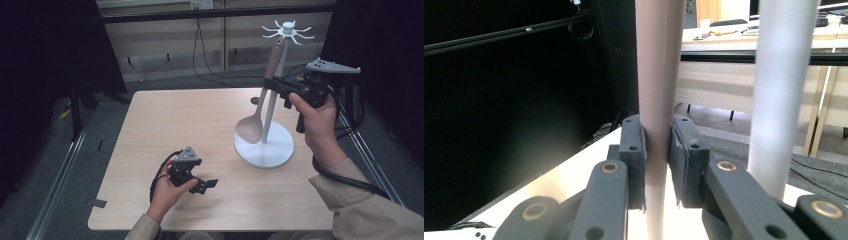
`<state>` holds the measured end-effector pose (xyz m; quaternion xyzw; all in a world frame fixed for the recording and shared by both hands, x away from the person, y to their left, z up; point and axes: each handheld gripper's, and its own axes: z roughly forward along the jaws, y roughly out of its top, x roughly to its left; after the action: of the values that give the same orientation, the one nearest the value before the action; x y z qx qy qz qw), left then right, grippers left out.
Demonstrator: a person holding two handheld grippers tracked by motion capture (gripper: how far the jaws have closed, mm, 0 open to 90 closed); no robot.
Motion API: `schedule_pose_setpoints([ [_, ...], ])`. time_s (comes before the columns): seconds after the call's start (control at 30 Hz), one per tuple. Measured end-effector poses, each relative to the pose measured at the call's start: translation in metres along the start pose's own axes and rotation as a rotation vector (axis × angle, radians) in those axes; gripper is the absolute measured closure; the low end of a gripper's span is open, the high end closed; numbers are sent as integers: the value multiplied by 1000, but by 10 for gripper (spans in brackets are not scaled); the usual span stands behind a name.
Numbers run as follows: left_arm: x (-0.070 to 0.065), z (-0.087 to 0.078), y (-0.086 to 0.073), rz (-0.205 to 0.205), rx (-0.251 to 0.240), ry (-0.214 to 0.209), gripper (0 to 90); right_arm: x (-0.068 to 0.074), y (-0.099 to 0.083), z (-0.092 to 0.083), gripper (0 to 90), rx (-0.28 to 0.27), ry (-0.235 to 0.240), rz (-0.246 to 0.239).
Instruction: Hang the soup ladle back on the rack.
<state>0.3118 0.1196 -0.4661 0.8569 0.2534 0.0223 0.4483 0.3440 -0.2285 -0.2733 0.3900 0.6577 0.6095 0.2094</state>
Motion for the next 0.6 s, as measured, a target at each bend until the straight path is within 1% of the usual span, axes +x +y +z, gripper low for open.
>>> schedule_pose_setpoints([
  [0.3, 0, -1, 0, 0, 3, 1, 22, -3, 1, 2, 779, 7, -14, -9],
  [0.43, 1, -2, -1, 0, -1, 0, 22, -4, 1, 3, 779, 8, -15, -7],
  [0.5, 1, -2, -1, -5, -9, -3, 22, -4, 1, 3, 779, 9, -22, -16],
  [0.6, 2, -3, -1, -1, -5, 0, 22, -5, 1, 3, 779, 5, -21, -17],
])
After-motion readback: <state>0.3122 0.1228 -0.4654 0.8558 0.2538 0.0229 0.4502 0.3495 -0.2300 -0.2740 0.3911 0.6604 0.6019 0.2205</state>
